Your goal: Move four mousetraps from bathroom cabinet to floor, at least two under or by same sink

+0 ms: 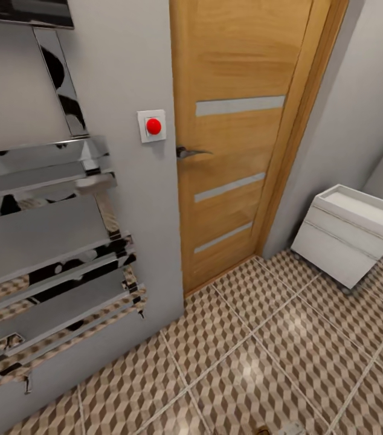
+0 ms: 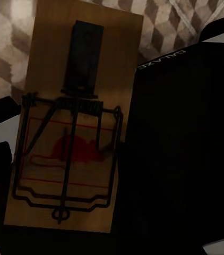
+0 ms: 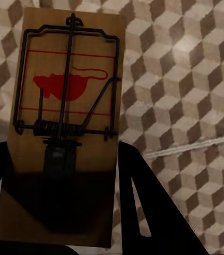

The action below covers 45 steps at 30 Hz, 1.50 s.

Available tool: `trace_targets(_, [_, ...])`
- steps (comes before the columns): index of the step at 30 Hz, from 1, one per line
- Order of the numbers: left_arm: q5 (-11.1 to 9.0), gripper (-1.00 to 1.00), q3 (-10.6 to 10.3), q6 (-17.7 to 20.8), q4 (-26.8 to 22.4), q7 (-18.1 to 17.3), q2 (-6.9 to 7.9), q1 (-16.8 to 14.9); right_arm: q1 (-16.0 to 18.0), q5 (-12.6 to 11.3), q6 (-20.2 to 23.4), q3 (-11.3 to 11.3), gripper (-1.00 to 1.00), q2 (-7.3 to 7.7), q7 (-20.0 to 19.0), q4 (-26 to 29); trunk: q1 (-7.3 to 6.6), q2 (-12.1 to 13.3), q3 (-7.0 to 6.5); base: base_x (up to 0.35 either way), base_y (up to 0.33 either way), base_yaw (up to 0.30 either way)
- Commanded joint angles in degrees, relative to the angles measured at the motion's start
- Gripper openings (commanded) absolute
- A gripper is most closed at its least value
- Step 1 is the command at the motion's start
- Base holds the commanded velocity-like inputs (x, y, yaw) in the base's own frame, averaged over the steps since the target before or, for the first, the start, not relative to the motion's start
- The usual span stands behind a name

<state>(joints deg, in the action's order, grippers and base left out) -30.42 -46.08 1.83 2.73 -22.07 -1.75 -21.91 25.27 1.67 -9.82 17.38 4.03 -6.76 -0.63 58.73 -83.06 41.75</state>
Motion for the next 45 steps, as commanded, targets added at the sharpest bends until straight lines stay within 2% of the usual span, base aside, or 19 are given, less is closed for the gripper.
trace_targets(1, [-0.61,-1.00,-0.25,0.19,0.17,-0.34,-0.03,-0.07,0.04,-0.04,-0.20,0.02,-1.00,0.00,-0.27,-0.07,0.00,-0.02,0.06,0.000,0.000,-0.298])
trace_targets(45, [-0.61,-1.00,-0.23,0.19,0.17,-0.34,-0.01,-0.07,0.04,-0.01,-0.20,0.02,-1.00,-0.07,-0.27,-0.07,0.00,-0.02,0.08,0.000,0.000,-0.299])
